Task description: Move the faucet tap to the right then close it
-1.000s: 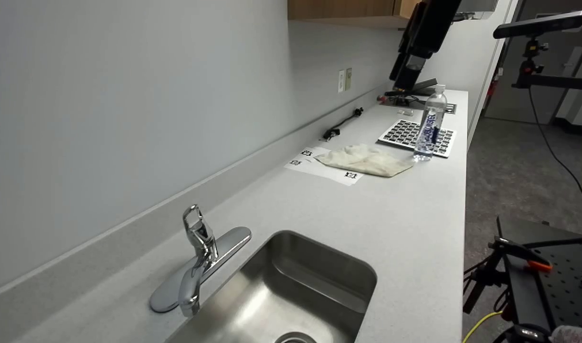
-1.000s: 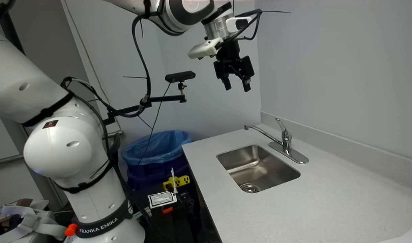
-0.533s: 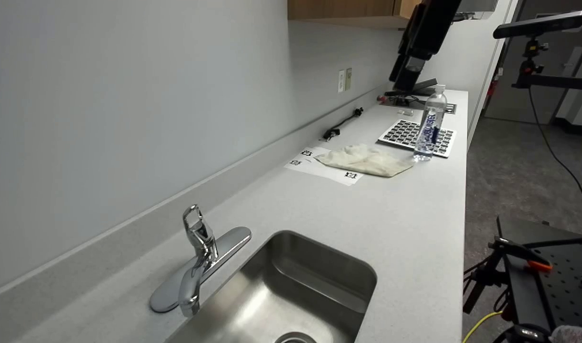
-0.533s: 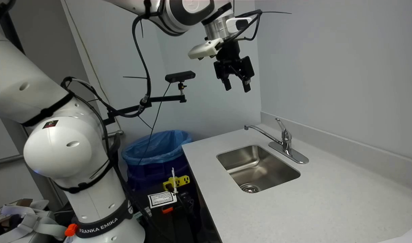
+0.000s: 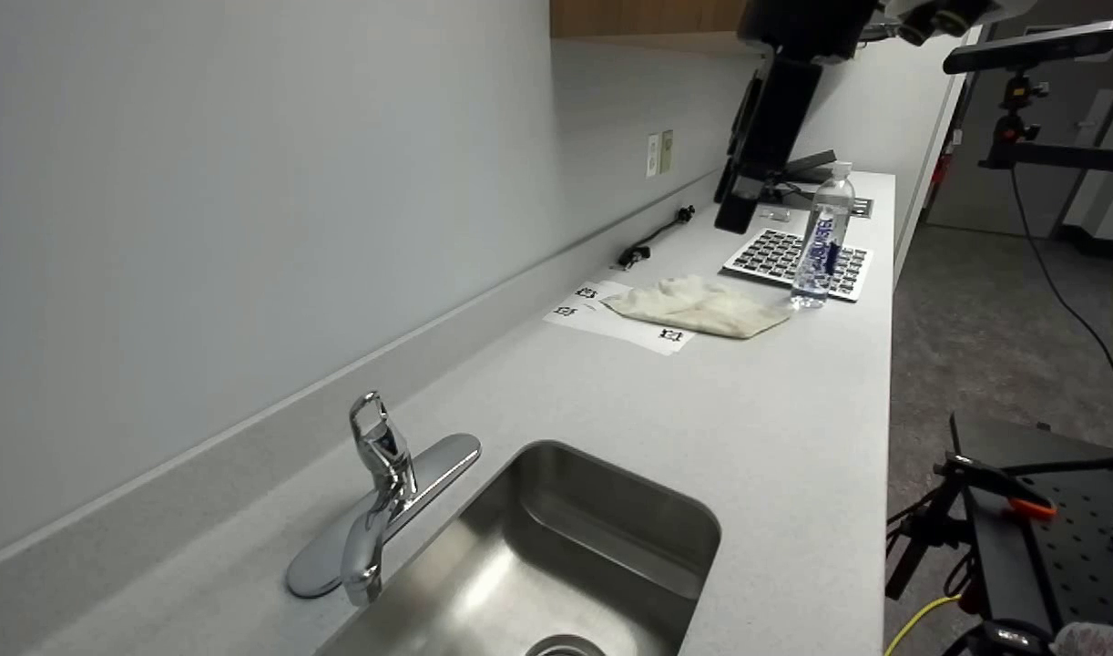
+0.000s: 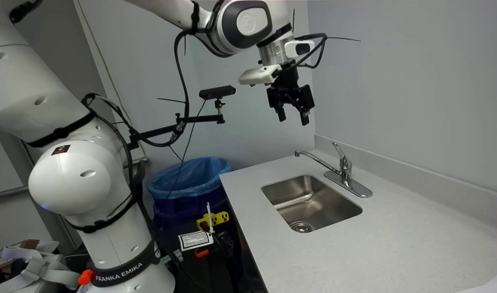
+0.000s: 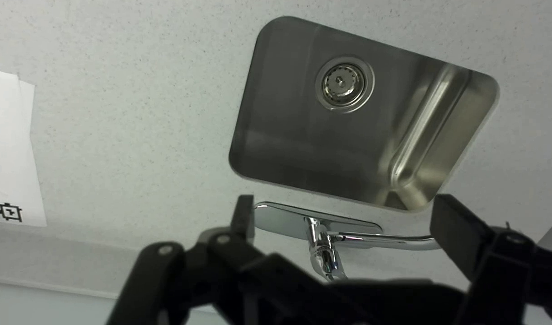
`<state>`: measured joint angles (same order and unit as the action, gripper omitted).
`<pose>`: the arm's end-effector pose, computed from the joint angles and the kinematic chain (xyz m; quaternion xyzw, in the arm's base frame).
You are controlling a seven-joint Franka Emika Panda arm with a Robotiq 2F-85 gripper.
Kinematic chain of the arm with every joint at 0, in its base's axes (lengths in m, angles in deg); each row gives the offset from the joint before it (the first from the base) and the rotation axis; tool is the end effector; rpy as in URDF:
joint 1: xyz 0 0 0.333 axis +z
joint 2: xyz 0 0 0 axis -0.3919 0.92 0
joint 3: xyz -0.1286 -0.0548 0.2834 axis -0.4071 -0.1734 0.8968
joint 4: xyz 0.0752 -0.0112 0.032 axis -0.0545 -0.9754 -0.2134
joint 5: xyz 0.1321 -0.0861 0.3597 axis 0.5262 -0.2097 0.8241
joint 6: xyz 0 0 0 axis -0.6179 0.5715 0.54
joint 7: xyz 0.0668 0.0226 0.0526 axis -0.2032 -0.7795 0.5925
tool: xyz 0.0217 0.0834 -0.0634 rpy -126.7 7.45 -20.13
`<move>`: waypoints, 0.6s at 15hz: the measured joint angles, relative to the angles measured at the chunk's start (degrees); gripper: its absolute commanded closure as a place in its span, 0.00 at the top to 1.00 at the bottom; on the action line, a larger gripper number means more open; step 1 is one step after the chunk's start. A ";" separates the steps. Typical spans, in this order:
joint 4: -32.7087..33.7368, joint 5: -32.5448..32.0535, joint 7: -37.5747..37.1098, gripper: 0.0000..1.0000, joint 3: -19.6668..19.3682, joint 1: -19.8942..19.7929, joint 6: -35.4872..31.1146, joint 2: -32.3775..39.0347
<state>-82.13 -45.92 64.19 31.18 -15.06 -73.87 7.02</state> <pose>0.4507 0.0849 0.4599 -0.9858 -0.1283 -0.1047 0.0274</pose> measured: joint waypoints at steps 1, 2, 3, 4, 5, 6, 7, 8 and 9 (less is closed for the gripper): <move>0.39 0.09 0.00 1.00 0.04 0.00 -1.00 1.44; 0.90 0.29 0.00 1.00 0.11 0.00 -1.91 2.94; 1.58 0.59 0.00 1.00 0.21 0.01 -2.63 4.49; 2.35 0.87 0.00 1.00 0.40 0.03 -3.31 6.03; 3.14 1.20 0.00 1.00 0.72 0.06 -3.94 7.47; 3.93 1.56 0.00 1.00 1.19 0.08 -4.74 8.85; 4.73 1.95 0.00 1.00 1.75 0.12 -5.61 10.19; 5.54 2.35 -0.01 1.00 2.33 0.26 -6.45 11.43; 6.33 2.80 -0.04 1.00 2.93 0.40 -7.20 12.59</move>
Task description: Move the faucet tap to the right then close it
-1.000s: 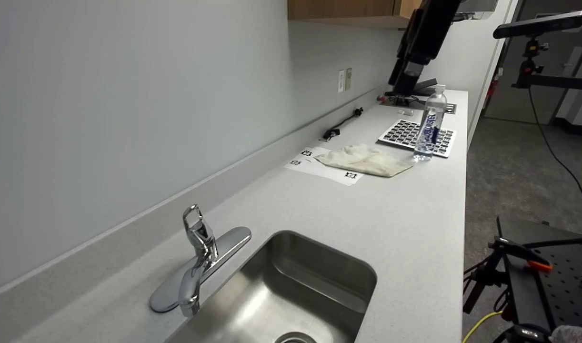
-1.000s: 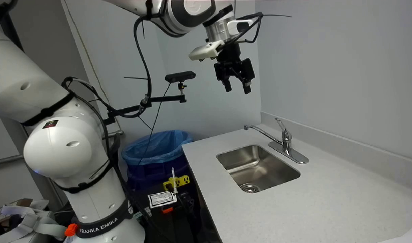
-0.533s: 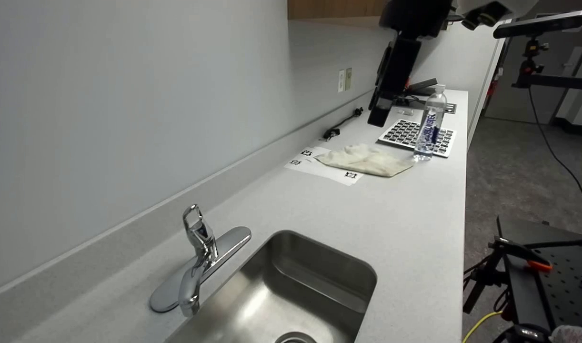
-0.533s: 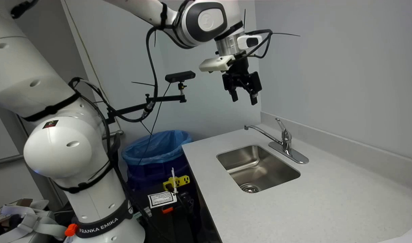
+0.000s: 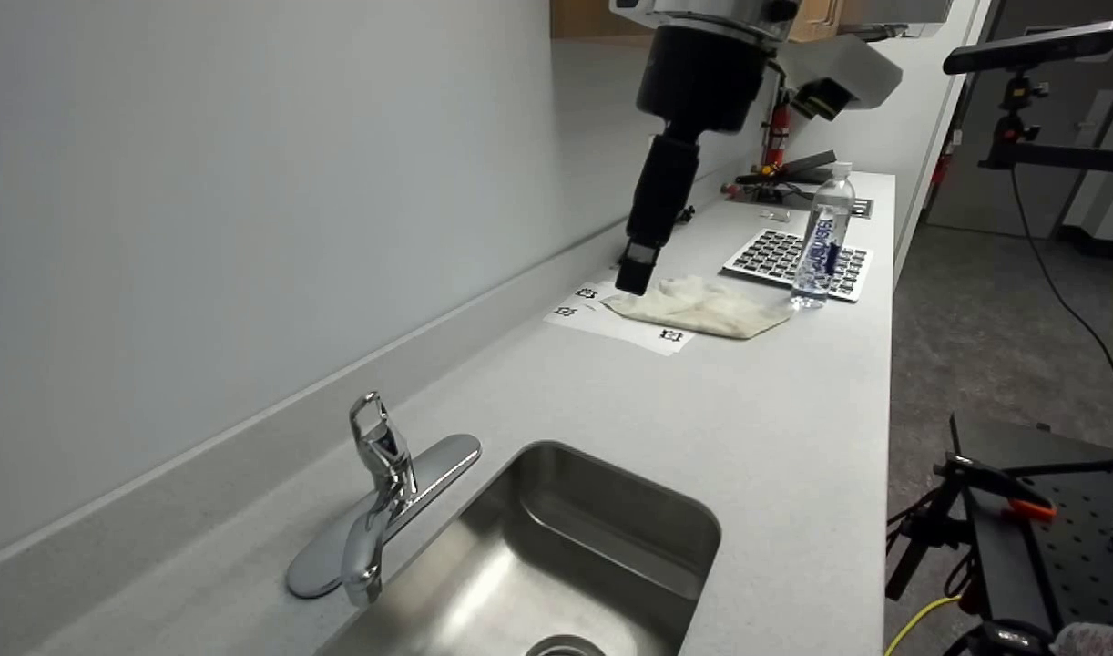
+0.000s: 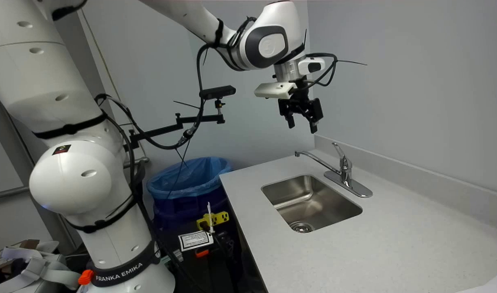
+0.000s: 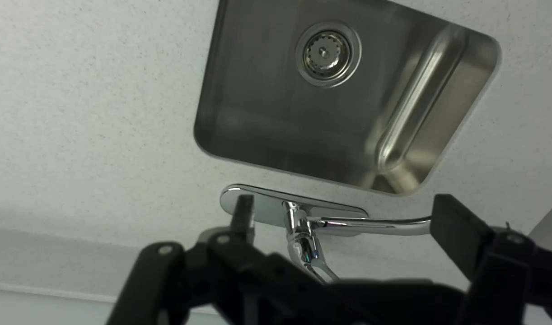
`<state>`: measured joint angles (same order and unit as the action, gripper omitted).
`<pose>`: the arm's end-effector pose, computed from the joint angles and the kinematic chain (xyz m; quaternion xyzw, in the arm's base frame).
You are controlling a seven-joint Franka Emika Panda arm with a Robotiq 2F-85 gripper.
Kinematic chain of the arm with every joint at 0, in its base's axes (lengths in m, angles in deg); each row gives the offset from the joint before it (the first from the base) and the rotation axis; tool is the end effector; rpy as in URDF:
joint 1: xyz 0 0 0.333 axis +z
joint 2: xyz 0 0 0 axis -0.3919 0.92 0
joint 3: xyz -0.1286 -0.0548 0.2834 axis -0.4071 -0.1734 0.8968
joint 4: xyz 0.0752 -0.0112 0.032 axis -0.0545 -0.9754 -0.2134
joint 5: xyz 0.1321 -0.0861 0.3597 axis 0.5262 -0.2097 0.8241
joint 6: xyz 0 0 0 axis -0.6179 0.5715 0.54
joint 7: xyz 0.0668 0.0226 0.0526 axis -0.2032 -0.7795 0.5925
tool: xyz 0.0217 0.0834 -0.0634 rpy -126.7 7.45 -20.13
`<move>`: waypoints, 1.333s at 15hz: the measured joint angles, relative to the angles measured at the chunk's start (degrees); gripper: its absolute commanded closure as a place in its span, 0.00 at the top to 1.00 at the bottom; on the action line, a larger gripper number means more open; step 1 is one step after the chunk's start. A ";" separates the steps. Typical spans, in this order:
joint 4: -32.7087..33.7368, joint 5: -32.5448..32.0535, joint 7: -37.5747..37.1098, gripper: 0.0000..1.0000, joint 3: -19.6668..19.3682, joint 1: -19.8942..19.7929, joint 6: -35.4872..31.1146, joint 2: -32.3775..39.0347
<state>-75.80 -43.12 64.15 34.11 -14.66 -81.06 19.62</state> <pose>0.5021 0.1237 0.4189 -0.9831 -0.1375 -0.1106 0.0479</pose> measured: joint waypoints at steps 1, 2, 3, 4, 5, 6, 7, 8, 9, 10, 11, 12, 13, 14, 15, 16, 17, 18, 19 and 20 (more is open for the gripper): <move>0.76 0.32 -0.04 1.00 0.58 0.16 -0.71 1.05; 1.50 0.54 -0.10 1.00 1.18 0.33 -1.44 2.07; 2.17 0.58 -0.20 1.00 1.78 0.44 -2.18 2.96; 2.78 0.59 -0.35 1.00 2.32 0.57 -2.85 3.80; 3.40 0.60 -0.51 1.00 2.79 0.68 -3.38 4.56; 4.01 0.62 -0.65 1.00 3.23 0.74 -3.79 5.27; 4.19 0.62 -0.67 1.00 3.38 0.75 -3.81 5.57; 4.14 0.61 -0.67 1.00 3.37 0.74 -3.80 5.66; 4.08 0.61 -0.67 1.00 3.35 0.74 -3.80 5.66; 4.08 0.61 -0.67 1.00 3.29 0.73 -3.80 5.66; 4.08 0.61 -0.67 1.00 3.27 0.73 -3.80 5.66; 4.08 0.61 -0.67 1.00 3.27 0.73 -3.80 5.66; 4.08 0.61 -0.67 1.00 3.27 0.73 -3.80 5.66; 4.08 0.61 -0.67 1.00 3.26 0.73 -3.80 5.66; 4.08 0.61 -0.67 1.00 3.26 0.73 -3.80 5.66; 4.05 0.61 -0.67 1.00 3.28 0.73 -3.80 5.70; 4.01 0.60 -0.67 1.00 3.28 0.73 -3.80 5.86; 4.00 0.59 -0.67 1.00 3.30 0.73 -3.92 6.22; 4.00 0.59 -0.67 1.00 3.39 0.73 -4.41 6.80; 4.04 0.59 -0.67 1.00 3.50 0.73 -5.40 7.66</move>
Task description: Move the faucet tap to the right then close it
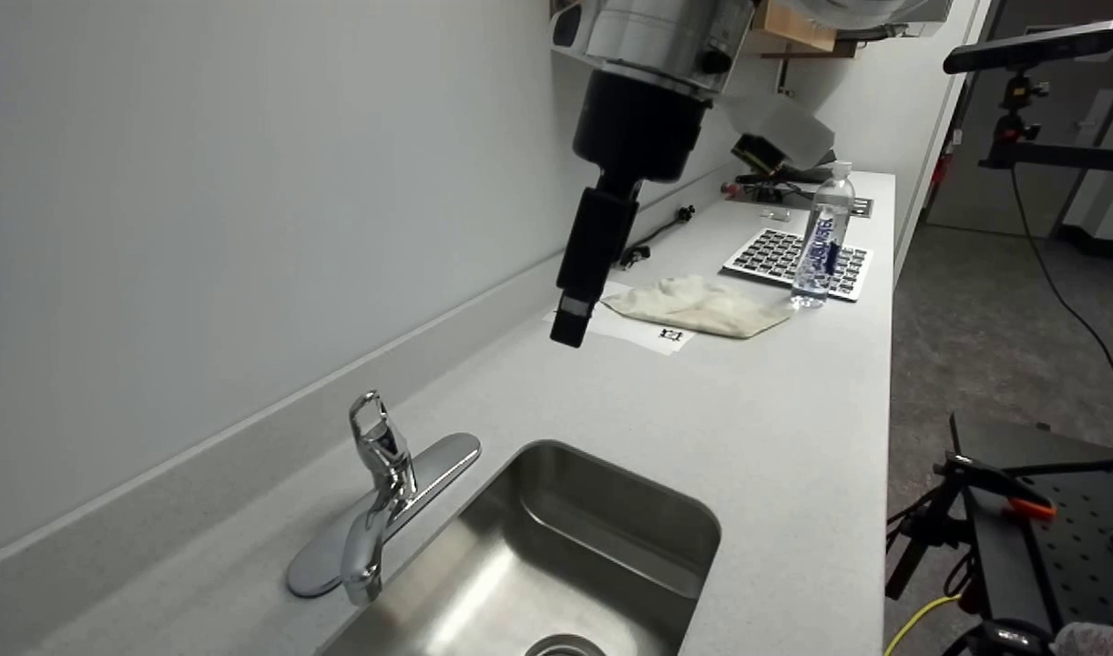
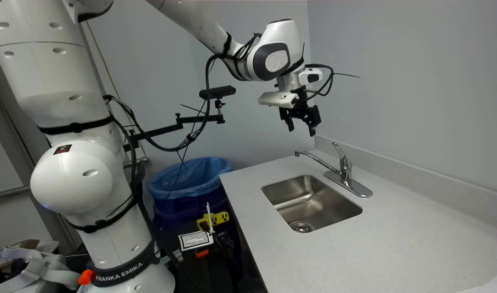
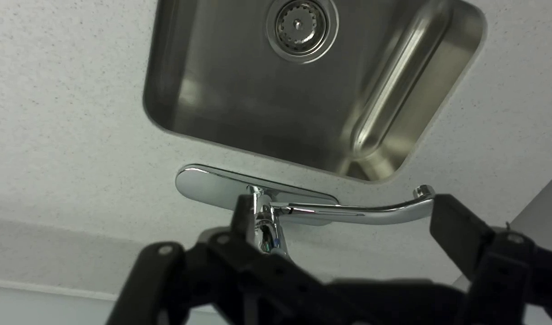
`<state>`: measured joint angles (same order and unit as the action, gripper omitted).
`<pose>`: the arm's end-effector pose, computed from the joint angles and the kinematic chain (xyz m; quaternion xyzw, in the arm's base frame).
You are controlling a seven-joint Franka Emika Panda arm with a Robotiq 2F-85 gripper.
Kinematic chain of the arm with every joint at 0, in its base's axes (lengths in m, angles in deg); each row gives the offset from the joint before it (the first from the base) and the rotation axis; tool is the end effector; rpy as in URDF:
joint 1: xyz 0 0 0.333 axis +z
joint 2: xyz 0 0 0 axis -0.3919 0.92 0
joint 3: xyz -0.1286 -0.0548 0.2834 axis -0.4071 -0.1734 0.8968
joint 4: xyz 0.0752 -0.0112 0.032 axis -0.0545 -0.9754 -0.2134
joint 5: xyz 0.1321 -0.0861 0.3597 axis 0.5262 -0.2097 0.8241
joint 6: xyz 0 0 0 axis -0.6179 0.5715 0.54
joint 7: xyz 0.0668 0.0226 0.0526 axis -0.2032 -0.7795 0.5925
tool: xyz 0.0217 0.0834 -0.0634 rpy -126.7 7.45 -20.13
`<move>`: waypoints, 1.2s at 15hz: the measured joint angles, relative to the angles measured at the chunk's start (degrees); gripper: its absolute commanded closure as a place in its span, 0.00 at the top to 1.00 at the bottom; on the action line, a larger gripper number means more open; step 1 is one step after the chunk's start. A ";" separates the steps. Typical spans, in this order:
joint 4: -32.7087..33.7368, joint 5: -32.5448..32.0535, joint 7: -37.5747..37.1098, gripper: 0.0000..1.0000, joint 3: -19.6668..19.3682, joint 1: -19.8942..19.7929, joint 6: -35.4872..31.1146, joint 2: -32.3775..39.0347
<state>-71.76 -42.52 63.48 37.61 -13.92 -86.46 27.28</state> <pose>0.5254 0.1688 0.3912 -0.9775 -0.1599 -0.1231 0.0610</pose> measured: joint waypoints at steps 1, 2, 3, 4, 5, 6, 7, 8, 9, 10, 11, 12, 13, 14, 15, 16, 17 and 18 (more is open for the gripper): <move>0.09 -0.03 -0.05 1.00 0.11 0.01 -1.46 1.12; 0.31 -0.20 -0.29 1.00 0.24 0.01 -3.21 2.46; 0.68 -0.42 -0.82 1.00 0.41 0.03 -5.16 4.05; 1.25 -0.70 -1.47 1.00 0.56 0.08 -7.05 5.75; 1.97 -1.13 -2.29 1.00 0.68 0.20 -8.94 7.51; 2.85 -1.69 -3.27 1.00 0.75 0.41 -10.70 9.27; 3.83 -2.03 -4.19 1.00 0.82 0.68 -12.26 10.98; 4.92 -2.19 -4.88 1.00 0.94 0.98 -13.51 12.54; 6.10 -2.21 -5.20 1.00 1.17 1.25 -14.58 14.01; 7.27 -2.20 -5.24 1.00 1.55 1.42 -15.43 15.28; 8.44 -2.14 -5.24 1.00 2.04 1.50 -16.16 16.43; 9.63 -2.14 -5.24 1.00 2.54 1.55 -16.83 17.52; 10.73 -2.11 -5.24 1.00 3.02 1.58 -17.47 18.52; 11.85 -2.06 -5.24 1.00 3.56 1.59 -18.04 19.50; 12.84 -1.83 -5.12 1.00 4.16 1.58 -18.70 20.45; 13.84 -1.40 -4.87 1.00 4.86 1.56 -19.20 21.41; 14.80 -0.89 -4.62 1.00 5.71 1.48 -19.76 22.34; 15.69 -0.28 -4.19 1.00 6.66 1.33 -20.17 23.25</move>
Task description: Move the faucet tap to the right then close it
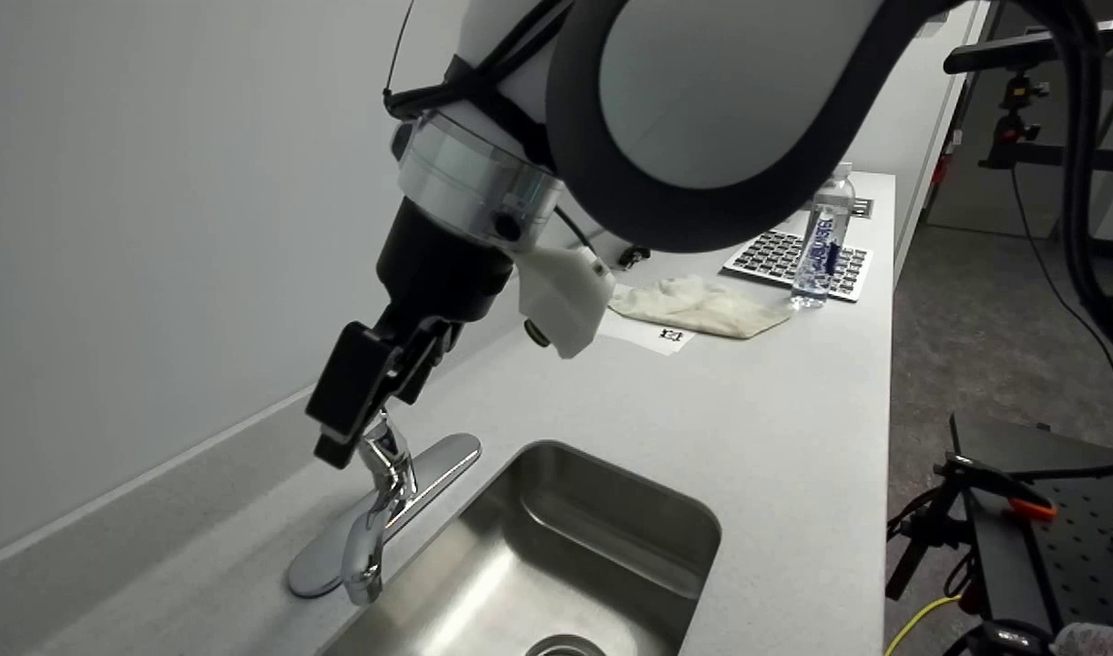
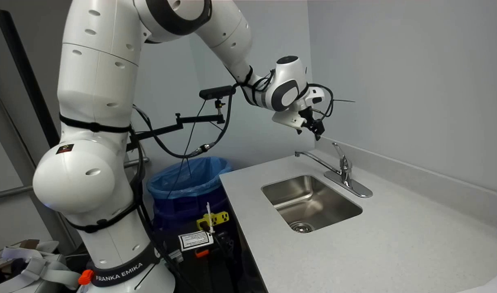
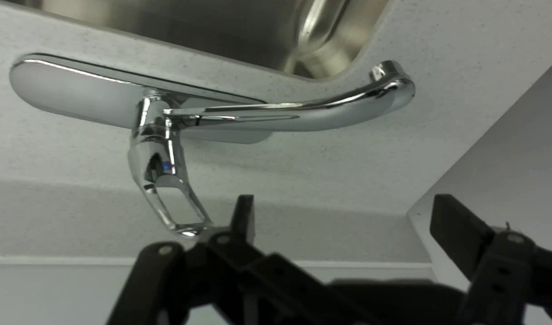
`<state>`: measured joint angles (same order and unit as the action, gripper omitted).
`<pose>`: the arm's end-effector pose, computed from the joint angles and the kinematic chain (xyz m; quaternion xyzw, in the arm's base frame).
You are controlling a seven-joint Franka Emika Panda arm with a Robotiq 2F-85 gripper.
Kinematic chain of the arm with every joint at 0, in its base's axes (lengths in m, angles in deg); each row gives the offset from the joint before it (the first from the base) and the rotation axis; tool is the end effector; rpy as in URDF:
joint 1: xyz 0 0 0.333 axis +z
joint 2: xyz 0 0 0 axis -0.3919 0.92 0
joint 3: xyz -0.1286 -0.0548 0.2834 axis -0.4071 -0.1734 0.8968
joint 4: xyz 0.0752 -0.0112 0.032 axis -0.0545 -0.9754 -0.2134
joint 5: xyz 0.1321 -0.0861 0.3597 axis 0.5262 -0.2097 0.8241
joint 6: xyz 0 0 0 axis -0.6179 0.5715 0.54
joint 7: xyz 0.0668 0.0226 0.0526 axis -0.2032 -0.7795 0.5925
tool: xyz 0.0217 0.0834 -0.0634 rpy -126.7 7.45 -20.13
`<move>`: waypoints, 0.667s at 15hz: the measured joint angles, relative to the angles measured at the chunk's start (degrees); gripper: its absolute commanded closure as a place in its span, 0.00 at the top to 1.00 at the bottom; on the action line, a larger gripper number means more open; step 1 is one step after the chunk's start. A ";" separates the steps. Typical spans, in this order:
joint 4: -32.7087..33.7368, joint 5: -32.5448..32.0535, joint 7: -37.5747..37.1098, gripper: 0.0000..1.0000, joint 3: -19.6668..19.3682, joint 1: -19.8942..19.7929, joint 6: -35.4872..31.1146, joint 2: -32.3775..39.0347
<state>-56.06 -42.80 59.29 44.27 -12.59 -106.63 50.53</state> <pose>0.6003 0.2687 0.3206 -0.9545 -0.1554 -0.2183 0.1311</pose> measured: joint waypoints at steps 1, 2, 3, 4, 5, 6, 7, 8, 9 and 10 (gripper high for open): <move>0.86 0.59 0.55 1.00 1.05 -0.28 -0.44 0.84; 1.64 1.10 1.35 1.00 2.13 -0.63 -0.77 1.66; 2.44 1.28 1.99 1.00 3.07 -0.97 -0.84 2.45; 2.70 1.27 1.99 1.00 3.24 -0.93 -0.84 2.80; 2.63 1.27 1.98 1.00 3.18 -0.88 -0.84 2.87; 2.58 1.27 1.98 1.00 3.15 -0.88 -0.84 2.87; 2.58 1.27 1.98 1.00 3.10 -0.88 -0.84 2.86; 2.58 1.27 1.98 1.00 3.05 -0.88 -0.84 2.87; 2.58 1.27 1.98 1.00 3.04 -0.88 -0.84 2.86; 2.58 1.27 1.98 1.00 3.04 -0.88 -0.84 2.86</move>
<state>-53.48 -41.53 61.27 47.31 -13.47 -107.46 53.40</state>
